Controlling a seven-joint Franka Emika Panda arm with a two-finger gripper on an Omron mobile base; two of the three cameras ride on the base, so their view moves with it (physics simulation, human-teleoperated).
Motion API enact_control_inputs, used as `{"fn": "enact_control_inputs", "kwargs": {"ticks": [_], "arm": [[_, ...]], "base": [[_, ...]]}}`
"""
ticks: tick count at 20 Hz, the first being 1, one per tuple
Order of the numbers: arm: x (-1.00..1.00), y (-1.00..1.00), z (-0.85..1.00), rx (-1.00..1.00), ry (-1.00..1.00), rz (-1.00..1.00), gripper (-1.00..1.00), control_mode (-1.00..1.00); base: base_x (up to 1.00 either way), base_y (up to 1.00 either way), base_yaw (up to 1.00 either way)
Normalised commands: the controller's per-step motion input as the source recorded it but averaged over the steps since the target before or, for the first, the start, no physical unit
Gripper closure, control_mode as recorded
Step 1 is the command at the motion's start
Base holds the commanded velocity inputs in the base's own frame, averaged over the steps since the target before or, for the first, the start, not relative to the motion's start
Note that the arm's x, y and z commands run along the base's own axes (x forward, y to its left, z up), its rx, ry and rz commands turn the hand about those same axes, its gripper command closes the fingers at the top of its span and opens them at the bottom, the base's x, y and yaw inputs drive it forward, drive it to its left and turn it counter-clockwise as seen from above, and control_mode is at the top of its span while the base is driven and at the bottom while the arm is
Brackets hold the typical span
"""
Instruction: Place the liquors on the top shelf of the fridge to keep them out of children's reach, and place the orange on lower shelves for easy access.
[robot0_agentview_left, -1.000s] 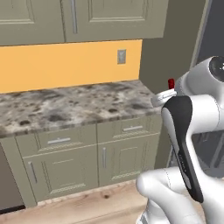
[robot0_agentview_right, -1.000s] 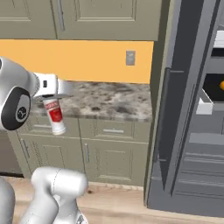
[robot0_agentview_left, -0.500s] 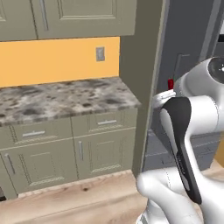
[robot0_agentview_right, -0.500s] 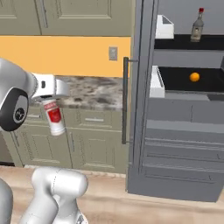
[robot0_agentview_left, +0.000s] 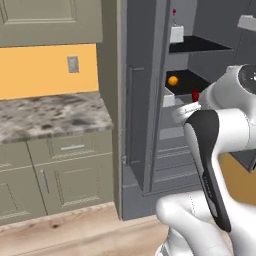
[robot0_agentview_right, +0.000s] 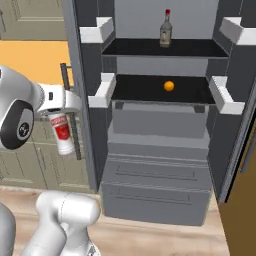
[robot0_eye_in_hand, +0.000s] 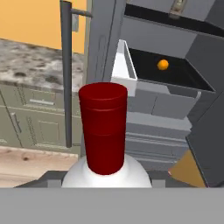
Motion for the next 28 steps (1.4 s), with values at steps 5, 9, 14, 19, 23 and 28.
{"fn": "enact_control_inputs", "kwargs": {"ticks": [5, 9, 14, 19, 23, 28], "arm": [[0.00, 0.00, 0.00, 0.00, 0.00, 0.00, 1.00, 1.00], [0.00, 0.00, 0.00, 0.00, 0.00, 0.00, 1.00, 1.00], [0.00, 0.00, 0.00, 0.00, 0.00, 0.00, 1.00, 1.00], [0.00, 0.00, 0.00, 0.00, 0.00, 0.00, 1.00, 1.00], [0.00, 0.00, 0.00, 0.00, 0.00, 0.00, 1.00, 1.00], [0.00, 0.00, 0.00, 0.00, 0.00, 0.00, 1.00, 1.00]], "base": [[0.06, -0.86, 0.00], [0.16, -0.58, 0.00], [0.25, -0.29, 0.00], [0.51, -0.15, 0.00], [0.69, -0.08, 0.00], [0.66, -0.11, 0.00]]}}
